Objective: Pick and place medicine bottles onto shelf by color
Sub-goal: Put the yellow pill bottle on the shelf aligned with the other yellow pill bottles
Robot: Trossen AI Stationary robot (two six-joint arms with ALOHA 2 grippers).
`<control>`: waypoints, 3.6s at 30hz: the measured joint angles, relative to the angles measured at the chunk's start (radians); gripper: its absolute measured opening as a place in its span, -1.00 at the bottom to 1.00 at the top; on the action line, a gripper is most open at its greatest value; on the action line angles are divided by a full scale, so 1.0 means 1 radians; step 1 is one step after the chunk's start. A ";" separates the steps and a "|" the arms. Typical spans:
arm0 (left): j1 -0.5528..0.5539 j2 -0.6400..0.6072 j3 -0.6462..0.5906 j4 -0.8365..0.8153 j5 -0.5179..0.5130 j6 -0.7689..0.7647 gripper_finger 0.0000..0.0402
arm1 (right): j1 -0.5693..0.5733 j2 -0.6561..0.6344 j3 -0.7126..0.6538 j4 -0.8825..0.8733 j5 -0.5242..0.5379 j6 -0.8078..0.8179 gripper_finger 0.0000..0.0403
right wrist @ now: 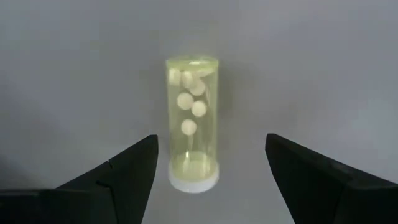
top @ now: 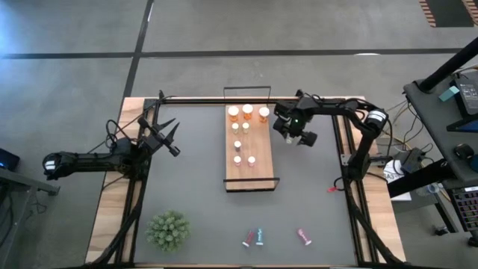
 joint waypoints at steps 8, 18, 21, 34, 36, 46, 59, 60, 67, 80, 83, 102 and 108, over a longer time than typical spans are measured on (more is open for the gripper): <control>0.000 0.000 0.000 0.000 0.000 0.000 -0.64 | 0.000 -0.036 -0.101 0.155 -0.059 0.065 0.42; 0.000 0.000 0.000 0.000 0.000 0.000 -0.64 | 0.000 -0.035 -0.084 0.189 -0.049 0.079 0.33; 0.000 0.000 0.000 0.000 0.000 0.000 -0.64 | 0.000 -0.035 -0.082 0.184 -0.048 0.078 0.19; 0.000 0.000 0.000 0.000 0.000 0.000 -0.64 | 0.000 -0.035 -0.096 0.170 -0.055 0.072 -0.39; 0.000 0.000 0.000 0.000 0.000 0.000 -0.64 | 0.000 -0.035 -0.096 0.170 -0.062 0.071 -0.41; 0.000 0.000 0.000 0.000 0.000 0.000 -0.64 | 0.001 -0.112 -0.097 0.175 -0.139 0.036 -0.39; 0.000 0.000 0.000 0.000 0.000 0.000 -0.64 | 0.021 -0.313 -0.097 0.128 -0.269 0.137 -0.36; 0.000 0.000 0.000 0.000 0.000 0.000 -0.64 | 0.021 -0.318 -0.097 0.130 -0.299 0.139 -0.37; 0.000 0.000 0.000 0.000 0.000 0.000 -0.64 | 0.022 -0.324 -0.097 0.229 -0.559 0.178 -0.43; 0.000 0.000 0.000 0.000 0.000 0.000 -0.64 | -0.002 -0.260 -0.116 0.523 -0.929 0.483 -0.41; 0.000 0.000 0.000 0.000 0.000 0.000 -0.64 | -0.013 -0.259 -0.154 0.607 -0.943 0.549 -0.43; 0.000 0.000 0.000 0.000 0.000 0.000 -0.64 | -0.006 -0.263 -0.647 1.827 -0.680 1.450 -0.43; 0.000 0.000 0.000 0.000 0.000 0.000 -0.64 | -0.004 -0.261 -0.655 1.832 -0.646 1.526 -0.42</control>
